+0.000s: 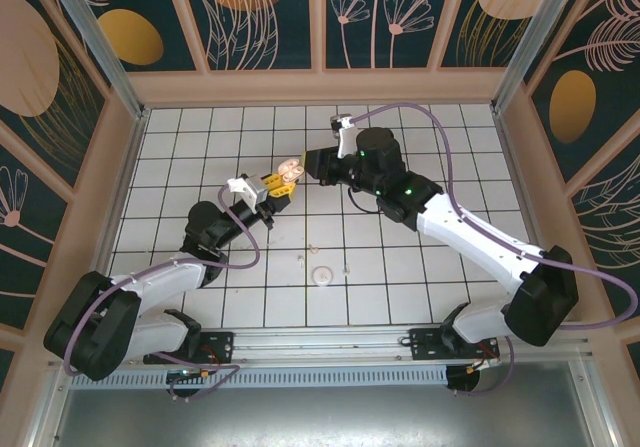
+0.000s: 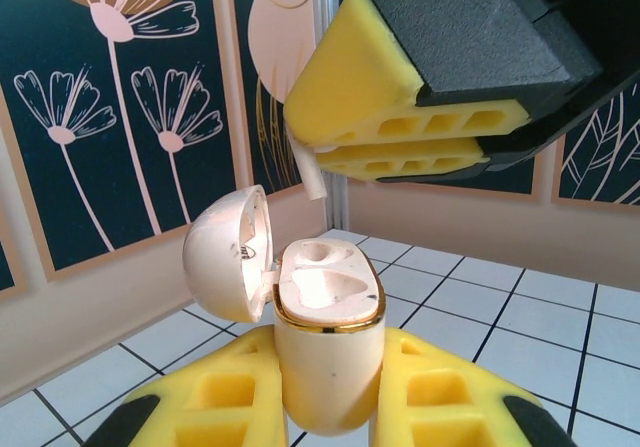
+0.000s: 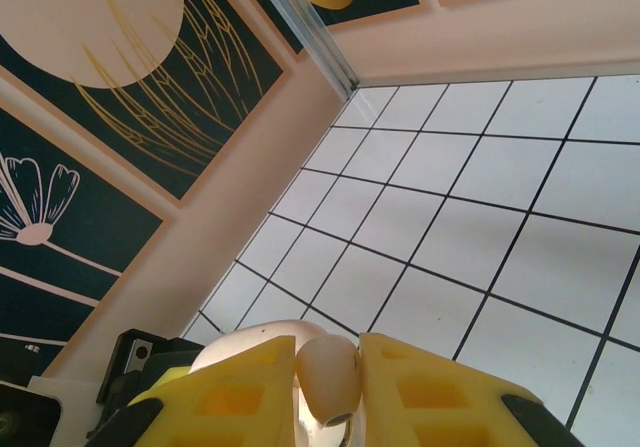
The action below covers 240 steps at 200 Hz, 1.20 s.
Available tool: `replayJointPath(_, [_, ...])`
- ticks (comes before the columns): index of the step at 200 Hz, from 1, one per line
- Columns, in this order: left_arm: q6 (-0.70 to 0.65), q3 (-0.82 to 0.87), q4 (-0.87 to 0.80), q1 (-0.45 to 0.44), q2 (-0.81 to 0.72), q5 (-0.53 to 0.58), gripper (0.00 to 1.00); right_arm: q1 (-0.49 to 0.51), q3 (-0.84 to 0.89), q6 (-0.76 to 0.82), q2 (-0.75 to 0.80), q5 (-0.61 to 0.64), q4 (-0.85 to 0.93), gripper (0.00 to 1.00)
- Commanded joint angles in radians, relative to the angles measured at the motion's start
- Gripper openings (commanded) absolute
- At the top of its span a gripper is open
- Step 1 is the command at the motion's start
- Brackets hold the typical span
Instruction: Insert the wireless bluetooth earbuds into the charging case
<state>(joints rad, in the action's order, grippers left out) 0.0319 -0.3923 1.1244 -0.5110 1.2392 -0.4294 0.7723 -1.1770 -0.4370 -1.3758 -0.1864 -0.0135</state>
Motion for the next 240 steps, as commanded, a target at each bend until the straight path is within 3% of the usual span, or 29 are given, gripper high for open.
replayJointPath(1, [0.021, -0.023, 0.054, -0.009, -0.006, 0.006, 0.11, 0.008, 0.013, -0.016, -0.011, -0.02, -0.058, 0.21])
replayJointPath(175, [0.059, -0.043, 0.086, -0.009, 0.005, 0.009, 0.11, 0.01, 0.03, -0.02, -0.03, -0.064, -0.046, 0.21])
replayJointPath(240, [0.058, -0.048, 0.085, -0.01, -0.007, 0.005, 0.11, 0.01, 0.027, -0.014, -0.041, -0.013, 0.005, 0.21])
